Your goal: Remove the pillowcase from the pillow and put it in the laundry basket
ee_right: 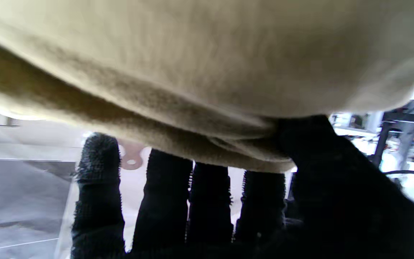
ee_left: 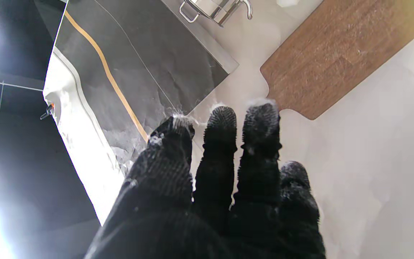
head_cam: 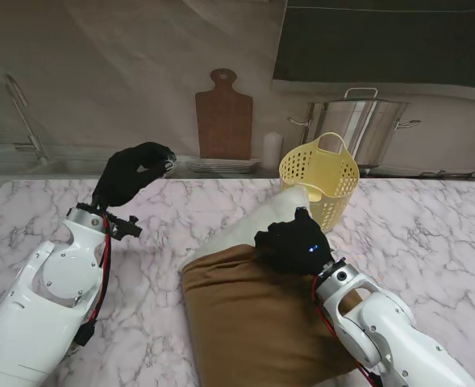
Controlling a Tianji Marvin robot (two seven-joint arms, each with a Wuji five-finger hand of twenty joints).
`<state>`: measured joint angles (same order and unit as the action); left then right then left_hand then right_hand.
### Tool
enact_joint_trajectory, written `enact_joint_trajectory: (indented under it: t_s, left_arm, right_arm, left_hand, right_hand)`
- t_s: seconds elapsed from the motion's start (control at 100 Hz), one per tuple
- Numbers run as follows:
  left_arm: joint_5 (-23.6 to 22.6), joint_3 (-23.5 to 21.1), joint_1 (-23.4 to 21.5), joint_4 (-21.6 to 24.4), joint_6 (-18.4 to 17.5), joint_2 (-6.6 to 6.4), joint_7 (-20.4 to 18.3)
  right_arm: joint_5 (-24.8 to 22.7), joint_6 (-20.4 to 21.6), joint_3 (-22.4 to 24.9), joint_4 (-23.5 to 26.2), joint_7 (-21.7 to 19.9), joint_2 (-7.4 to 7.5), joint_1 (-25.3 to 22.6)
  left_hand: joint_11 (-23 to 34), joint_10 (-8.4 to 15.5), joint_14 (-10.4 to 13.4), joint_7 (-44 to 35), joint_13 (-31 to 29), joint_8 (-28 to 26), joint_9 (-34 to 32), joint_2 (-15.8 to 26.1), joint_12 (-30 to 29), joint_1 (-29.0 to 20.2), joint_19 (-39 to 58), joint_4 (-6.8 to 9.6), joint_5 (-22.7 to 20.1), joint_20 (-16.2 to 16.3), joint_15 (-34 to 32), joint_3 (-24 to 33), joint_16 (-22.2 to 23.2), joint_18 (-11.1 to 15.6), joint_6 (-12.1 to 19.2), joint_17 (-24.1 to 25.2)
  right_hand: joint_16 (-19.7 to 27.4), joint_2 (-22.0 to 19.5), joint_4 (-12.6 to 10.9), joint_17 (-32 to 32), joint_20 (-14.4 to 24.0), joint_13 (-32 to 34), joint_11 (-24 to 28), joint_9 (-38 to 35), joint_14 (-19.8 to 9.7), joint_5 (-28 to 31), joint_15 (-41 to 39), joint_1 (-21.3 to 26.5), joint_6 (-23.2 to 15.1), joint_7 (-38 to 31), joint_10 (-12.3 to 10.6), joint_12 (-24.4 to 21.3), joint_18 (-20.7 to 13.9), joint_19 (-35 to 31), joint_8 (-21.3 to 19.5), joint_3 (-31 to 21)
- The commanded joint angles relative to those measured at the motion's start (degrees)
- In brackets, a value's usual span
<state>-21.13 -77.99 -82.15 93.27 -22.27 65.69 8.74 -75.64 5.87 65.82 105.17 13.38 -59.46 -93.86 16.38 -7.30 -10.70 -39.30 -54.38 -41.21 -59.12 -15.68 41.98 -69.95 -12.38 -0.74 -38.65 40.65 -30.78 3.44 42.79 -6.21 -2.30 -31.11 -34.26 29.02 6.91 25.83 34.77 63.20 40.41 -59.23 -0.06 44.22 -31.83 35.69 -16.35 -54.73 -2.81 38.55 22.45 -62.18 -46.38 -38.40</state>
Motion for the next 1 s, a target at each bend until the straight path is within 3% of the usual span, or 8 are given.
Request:
enact_joint_trajectory:
  t_s: [0.0, 0.16, 0.22, 0.31, 0.49, 0.59, 0.8, 0.99]
  left_arm:
    - [0.3, 0.4, 0.1, -0.3, 0.4, 0.39, -1.3]
    - [1.2, 0.6, 0.1, -0.2, 1.0, 0.33, -2.0]
    - [2.0, 0.7, 0.1, 0.0, 1.5, 0.13, -3.4]
    - [2.3, 1.3, 0.4, -0.2, 2.2, -0.47, -6.3]
    - [1.6, 4.3, 2.9, -2.2, 4.8, -1.85, -12.8]
    - [2.0, 7.0, 5.1, -4.2, 6.4, -2.29, -15.9]
    - [8.3, 12.4, 10.1, -8.8, 10.6, -3.1, -24.8]
    - [12.9, 15.6, 13.1, -12.0, 15.0, -3.74, -31.6]
  right_arm:
    - [-0.9, 1.2, -0.1, 0.3, -0.1, -0.14, 0.0]
    - [0.7, 7.0, 0.2, 0.1, 0.7, -0.05, 0.4]
    - [1.8, 9.0, 0.1, -0.3, 1.0, -0.1, 0.9]
    - [3.9, 15.0, -0.2, -2.0, 2.1, -0.16, 2.7]
    - [7.9, 24.2, -3.3, -6.5, 5.2, -0.69, 7.3]
    - [8.5, 25.5, -5.0, -7.7, 6.5, -0.92, 9.0]
    - [9.4, 26.5, -7.6, -9.5, 7.5, -1.27, 12.0]
    - [9.4, 26.7, -9.0, -10.7, 8.0, -1.35, 13.9]
  left_hand:
    - [-1.1, 1.7, 1.4, 0.5, 0.7, -0.3, 1.6, 2.8, -1.2, -4.0, 79.5, 0.63, 1.7, 0.8, 0.8, 1.6, -0.8, 1.4, 1.0, 1.2]
    - [-1.1, 1.4, 0.9, 2.9, 1.6, 0.5, 3.1, 4.5, -3.6, -4.0, 78.8, 0.53, 1.7, 0.3, 2.0, -0.7, -2.3, 0.7, 0.3, 2.2]
    - [-1.2, -0.5, 0.0, 5.0, 3.0, 1.0, 5.4, 5.2, -6.8, -3.9, 77.4, 0.83, 1.8, -0.1, 3.3, -2.6, -3.5, -0.4, -0.2, 3.8]
    - [-3.2, -1.7, -1.4, 11.9, 7.4, 3.3, 11.9, 5.5, -19.4, -0.8, 72.6, 0.89, 3.0, -1.2, 7.6, -3.7, -7.1, -2.6, -0.4, 8.3]
    - [-11.5, -2.4, -2.7, 28.3, 19.7, 11.9, 27.9, 8.8, -27.2, 7.1, 60.2, 0.56, 8.7, -5.2, 16.8, -4.4, -15.0, -5.8, -0.7, 17.5]
    - [-14.8, -2.4, -3.7, 31.6, 25.6, 15.9, 36.4, 8.5, -30.3, 9.5, 55.4, 0.52, 12.7, -6.6, 20.1, -4.6, -18.5, -7.9, -0.4, 20.5]
    - [-17.6, -6.7, -7.3, 38.2, 33.1, 22.1, 50.6, 4.2, -36.2, 17.1, 48.2, 0.51, 23.7, -9.2, 21.5, -4.6, -22.1, -7.9, -4.3, 22.4]
    - [-18.4, -10.7, -8.7, 39.4, 33.8, 24.0, 54.3, 1.3, -38.5, 23.0, 47.4, 0.13, 27.6, -10.1, 21.1, -5.3, -22.9, -7.6, -7.8, 21.1]
  right_hand:
    - [-2.3, 0.7, 1.0, 2.1, 1.1, 3.0, 3.8, -1.8, -0.5, -0.2, -3.6, 0.2, -1.6, -2.2, 1.0, 0.7, -2.0, -2.4, 1.1, -4.3]
    - [-4.5, 0.8, 1.2, 4.4, 0.8, 5.6, 8.0, -5.1, -0.3, 3.0, -8.3, -2.1, 0.1, -5.9, 0.8, 0.7, -4.4, -4.0, 5.2, -2.6]
    - [-5.4, 0.7, 1.1, 5.5, 0.8, 6.7, 9.8, -5.8, -0.4, 3.3, -10.4, -2.3, 0.9, -7.2, 1.4, 1.3, -4.8, -4.9, 5.7, -2.4]
    - [-6.7, 1.3, 0.5, 8.9, 0.7, 9.6, 13.2, -7.6, -1.2, 3.8, -14.6, -3.5, 2.2, -8.9, 2.3, 2.6, -5.9, -7.1, 6.1, -3.7]
    - [-6.5, 2.1, 0.5, 9.8, -0.8, 10.1, 14.3, -7.2, -1.9, 3.0, -14.3, -5.1, 1.7, -11.1, 1.8, 3.1, -7.2, -7.0, 7.4, -7.1]
    - [-6.4, 2.1, 0.8, 9.6, -1.2, 9.8, 14.0, -6.9, -2.0, 2.6, -13.6, -5.4, 1.3, -11.5, 1.4, 3.0, -7.5, -6.7, 8.1, -7.4]
    - [-6.2, 1.9, 1.0, 9.2, -1.6, 9.2, 13.5, -6.5, -2.0, 2.2, -12.5, -5.6, 0.5, -11.7, 0.9, 2.7, -7.7, -6.1, 8.5, -7.4]
    - [-6.1, 1.7, 1.2, 9.1, -1.8, 9.1, 13.1, -6.3, -2.2, 1.9, -11.7, -5.5, 0.1, -11.9, 0.6, 2.5, -7.8, -5.9, 8.7, -7.3]
